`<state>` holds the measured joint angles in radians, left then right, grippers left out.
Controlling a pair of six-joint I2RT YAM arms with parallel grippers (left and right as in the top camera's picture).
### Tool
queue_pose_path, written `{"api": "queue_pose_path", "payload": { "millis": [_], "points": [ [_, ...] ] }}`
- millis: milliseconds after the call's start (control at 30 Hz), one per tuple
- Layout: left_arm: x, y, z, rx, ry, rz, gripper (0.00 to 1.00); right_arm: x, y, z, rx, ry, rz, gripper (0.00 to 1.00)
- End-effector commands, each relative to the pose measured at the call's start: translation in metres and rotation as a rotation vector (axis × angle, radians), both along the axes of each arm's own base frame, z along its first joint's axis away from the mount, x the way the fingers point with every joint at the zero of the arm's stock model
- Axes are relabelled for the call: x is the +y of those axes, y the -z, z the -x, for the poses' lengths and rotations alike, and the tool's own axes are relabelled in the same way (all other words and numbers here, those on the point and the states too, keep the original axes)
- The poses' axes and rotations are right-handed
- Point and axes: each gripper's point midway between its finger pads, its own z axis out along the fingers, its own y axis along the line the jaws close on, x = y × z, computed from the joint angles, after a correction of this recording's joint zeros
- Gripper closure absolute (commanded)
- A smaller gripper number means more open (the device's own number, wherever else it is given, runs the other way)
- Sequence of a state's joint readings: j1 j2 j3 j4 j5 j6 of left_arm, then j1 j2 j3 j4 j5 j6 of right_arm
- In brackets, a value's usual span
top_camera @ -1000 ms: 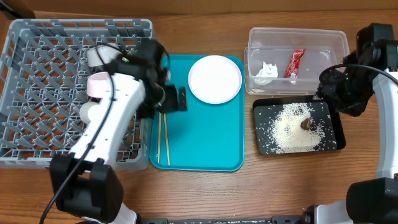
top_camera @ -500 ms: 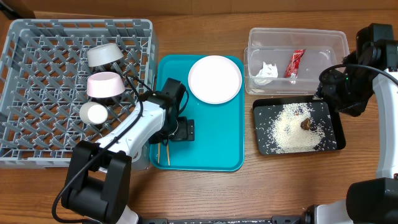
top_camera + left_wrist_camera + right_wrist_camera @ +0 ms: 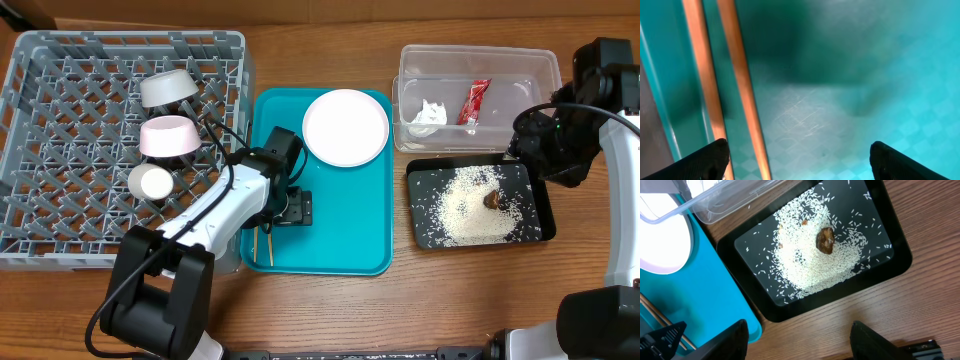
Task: Sort waste into correct bins and load items into the dishwasher
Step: 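Grasp one wooden chopstick on the teal tray with the left gripper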
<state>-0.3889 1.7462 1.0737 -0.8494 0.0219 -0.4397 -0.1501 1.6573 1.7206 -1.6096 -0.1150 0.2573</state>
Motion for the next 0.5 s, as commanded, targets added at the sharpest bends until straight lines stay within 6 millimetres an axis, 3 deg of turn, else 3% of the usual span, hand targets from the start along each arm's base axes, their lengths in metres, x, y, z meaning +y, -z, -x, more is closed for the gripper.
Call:
{"api": "queue_pose_path", "payload": {
  "millis": [0,300,367,467],
  "points": [
    [0.0,0.01,0.004,0.012,0.007,-0.037,0.08,-0.003,-0.015,-0.002,-0.057,0.001,0.019,0.33],
    [0.003,0.034,0.014,0.085,0.023,-0.089,0.09,-0.003,-0.015,-0.001,-0.053,0.0,0.018,0.33],
    [0.004,0.035,0.014,0.088,0.023,-0.091,0.18,-0.003,-0.015,-0.001,-0.054,0.001,0.018,0.33],
    [0.003,0.035,0.014,0.088,0.023,-0.09,0.49,-0.003,-0.015,-0.001,-0.054,0.001,0.018,0.33]
  ]
}}
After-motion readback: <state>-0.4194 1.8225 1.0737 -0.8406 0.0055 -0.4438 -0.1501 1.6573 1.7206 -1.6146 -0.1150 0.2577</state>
